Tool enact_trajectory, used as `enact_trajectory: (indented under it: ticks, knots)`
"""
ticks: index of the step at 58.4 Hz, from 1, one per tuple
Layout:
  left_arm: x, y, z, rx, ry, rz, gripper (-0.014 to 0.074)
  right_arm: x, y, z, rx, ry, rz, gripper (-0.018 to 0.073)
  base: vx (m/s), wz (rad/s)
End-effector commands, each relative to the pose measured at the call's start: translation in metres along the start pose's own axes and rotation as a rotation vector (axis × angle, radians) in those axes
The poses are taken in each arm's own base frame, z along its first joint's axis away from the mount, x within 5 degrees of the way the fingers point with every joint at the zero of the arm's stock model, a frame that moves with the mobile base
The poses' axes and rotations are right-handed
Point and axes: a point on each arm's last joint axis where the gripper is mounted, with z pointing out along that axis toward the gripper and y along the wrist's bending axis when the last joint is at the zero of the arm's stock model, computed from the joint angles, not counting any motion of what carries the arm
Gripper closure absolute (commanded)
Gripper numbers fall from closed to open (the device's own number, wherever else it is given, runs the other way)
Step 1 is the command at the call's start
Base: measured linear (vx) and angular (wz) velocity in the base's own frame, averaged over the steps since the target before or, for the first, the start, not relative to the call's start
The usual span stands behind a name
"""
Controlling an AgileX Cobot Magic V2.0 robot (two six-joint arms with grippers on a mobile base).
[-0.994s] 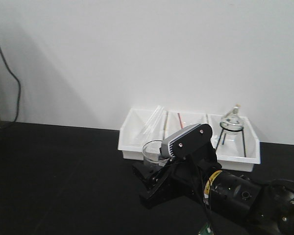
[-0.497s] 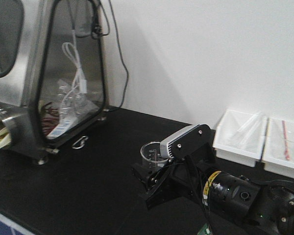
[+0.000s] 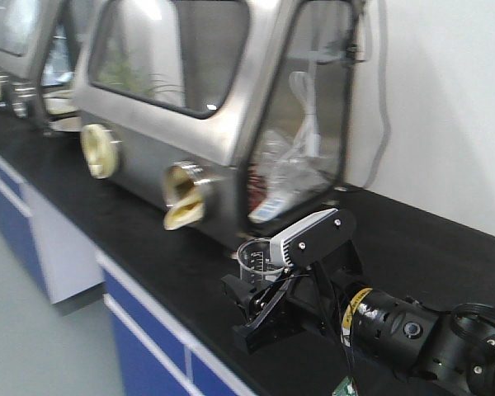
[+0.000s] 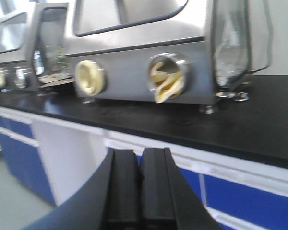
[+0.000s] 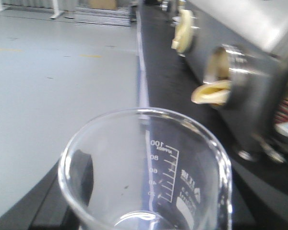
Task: Pick beaker and place in left cabinet
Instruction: 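Hold the beaker in the right gripper while the base turns away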
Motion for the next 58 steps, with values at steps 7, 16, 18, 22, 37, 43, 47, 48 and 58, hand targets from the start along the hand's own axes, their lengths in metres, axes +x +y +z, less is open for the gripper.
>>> enact_trajectory:
  ticks: [7, 16, 18, 22, 37, 43, 47, 48, 58]
  knots:
    - [-0.0026, 0.0000, -0.0013, -0.007, -0.077, -0.006, 0.0595, -0.0286, -0.0006, -0.0098, -0.009, -0.141, -0.002, 0.0568, 0.06, 0.68]
    - [-0.0026, 0.0000, -0.0013, -0.007, -0.077, -0.006, 0.0595, -0.0286, -0.0006, -0.0098, -0.009, -0.141, -0.002, 0.0568, 0.11, 0.68]
    - [-0.0026, 0.0000, -0.0013, -0.007, -0.077, -0.006, 0.0595, -0.0286, -0.0006, -0.0098, -0.009, -0.141, -0.002, 0.0568, 0.13, 0.69]
    - [-0.0026, 0.0000, -0.0013, -0.007, -0.077, -0.006, 0.0595, -0.0286, -0.0006, -0.0098, -0.009, -0.141, -0.002, 0.0568, 0.15, 0.70]
    - [-0.0026, 0.0000, -0.0013, -0.007, -0.077, -0.006, 0.0595, -0.0286, -0.0006, -0.0098, -0.009, -0.141, -0.002, 0.0568, 0.18, 0.68]
    - [-0.0026, 0.0000, -0.0013, -0.007, -0.077, -0.006, 0.0595, -0.0286, -0.0006, -0.0098, -0.009, -0.141, -0.002, 0.0568, 0.21, 0.62]
    - [-0.0026, 0.0000, -0.0013, -0.007, -0.077, -0.006, 0.0595, -0.0286, -0.0006, -0.0098, -0.009, -0.141, -0.003, 0.0568, 0.23, 0.56]
    - [-0.0026, 0.0000, -0.0013, -0.007, -0.077, -0.006, 0.0595, -0.0286, -0.0006, -0.0098, -0.009, -0.141, -0.003, 0.0568, 0.24, 0.53]
    - [-0.0026, 0.0000, -0.0013, -0.007, -0.077, -0.006, 0.0595, -0.0284, -0.0007, -0.0097, -0.008, -0.139, -0.003, 0.0568, 0.27, 0.45]
